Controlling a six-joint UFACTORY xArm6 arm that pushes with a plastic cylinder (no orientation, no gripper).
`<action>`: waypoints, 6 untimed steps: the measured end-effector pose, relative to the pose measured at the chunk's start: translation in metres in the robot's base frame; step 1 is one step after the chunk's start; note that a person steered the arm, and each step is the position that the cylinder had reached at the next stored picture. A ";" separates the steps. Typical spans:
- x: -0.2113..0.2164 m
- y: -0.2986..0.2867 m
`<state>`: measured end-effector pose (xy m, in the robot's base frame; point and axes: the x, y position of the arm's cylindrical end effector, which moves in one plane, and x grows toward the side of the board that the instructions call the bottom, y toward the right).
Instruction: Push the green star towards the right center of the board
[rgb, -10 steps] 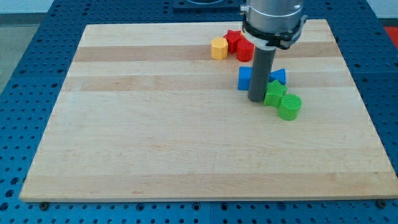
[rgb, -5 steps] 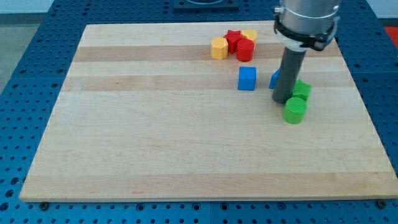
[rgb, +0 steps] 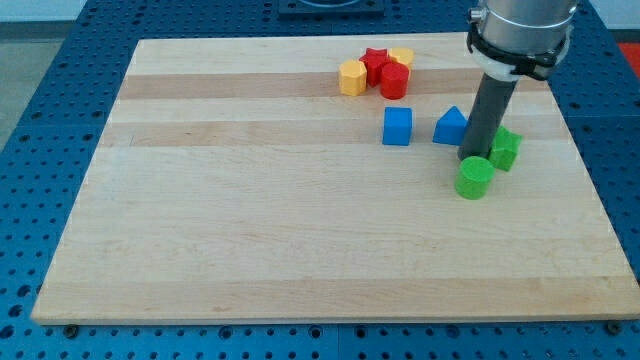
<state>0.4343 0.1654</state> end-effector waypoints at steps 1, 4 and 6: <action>0.000 0.000; 0.001 0.019; 0.001 -0.037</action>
